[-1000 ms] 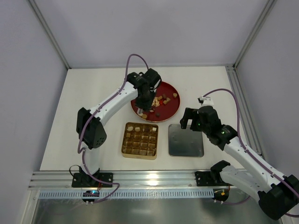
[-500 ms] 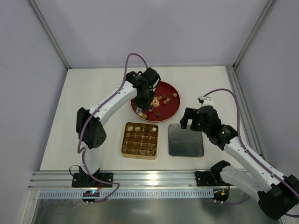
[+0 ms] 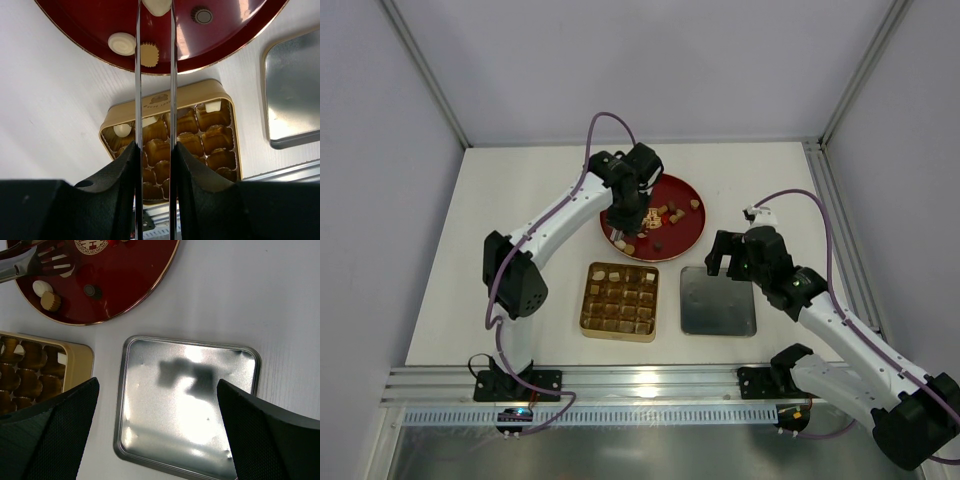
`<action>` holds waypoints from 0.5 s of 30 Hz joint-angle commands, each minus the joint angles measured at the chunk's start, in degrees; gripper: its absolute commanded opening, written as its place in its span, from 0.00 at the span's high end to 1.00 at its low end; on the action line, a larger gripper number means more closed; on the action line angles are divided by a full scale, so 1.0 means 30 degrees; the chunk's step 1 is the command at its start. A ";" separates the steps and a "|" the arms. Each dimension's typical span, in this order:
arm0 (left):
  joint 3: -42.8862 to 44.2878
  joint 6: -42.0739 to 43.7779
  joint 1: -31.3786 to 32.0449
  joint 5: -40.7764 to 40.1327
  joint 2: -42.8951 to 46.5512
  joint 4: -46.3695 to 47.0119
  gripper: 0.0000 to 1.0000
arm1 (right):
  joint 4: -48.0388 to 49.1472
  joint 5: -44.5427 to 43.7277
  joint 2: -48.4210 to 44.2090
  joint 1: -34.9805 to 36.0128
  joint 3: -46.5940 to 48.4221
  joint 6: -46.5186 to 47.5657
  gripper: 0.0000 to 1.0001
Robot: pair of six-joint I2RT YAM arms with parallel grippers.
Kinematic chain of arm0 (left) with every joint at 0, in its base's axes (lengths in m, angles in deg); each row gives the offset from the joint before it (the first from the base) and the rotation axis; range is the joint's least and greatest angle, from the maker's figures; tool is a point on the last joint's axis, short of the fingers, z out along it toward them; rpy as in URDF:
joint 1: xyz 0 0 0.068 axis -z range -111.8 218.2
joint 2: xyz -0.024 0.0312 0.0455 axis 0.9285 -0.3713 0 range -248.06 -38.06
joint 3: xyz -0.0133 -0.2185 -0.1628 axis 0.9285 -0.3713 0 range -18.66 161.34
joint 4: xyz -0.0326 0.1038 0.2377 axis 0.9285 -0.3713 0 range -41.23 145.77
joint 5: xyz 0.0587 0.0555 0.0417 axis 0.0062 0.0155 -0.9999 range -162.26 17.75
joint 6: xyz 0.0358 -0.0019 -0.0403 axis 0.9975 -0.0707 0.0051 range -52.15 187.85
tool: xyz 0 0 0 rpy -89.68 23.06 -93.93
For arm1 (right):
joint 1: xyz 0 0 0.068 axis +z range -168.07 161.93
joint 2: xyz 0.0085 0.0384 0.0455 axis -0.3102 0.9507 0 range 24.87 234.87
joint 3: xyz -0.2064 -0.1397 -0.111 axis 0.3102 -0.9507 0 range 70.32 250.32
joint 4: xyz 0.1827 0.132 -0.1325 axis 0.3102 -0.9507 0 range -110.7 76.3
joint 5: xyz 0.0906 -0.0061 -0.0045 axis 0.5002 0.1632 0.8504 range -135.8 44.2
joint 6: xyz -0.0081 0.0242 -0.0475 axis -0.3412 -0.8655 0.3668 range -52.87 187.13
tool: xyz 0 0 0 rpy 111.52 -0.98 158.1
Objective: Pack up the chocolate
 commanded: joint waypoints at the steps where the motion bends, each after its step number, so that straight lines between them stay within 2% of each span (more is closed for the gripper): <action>1: 0.0907 0.0168 -0.0123 -0.0175 0.0867 -0.0285 0.68 | 0.0582 0.0001 0.0065 -0.0056 0.0211 0.0140 0.00; 15: 0.1668 0.0197 -0.0123 -0.0233 0.0779 -0.0636 0.68 | 0.0669 0.0060 0.0123 -0.0085 0.0211 0.0140 0.00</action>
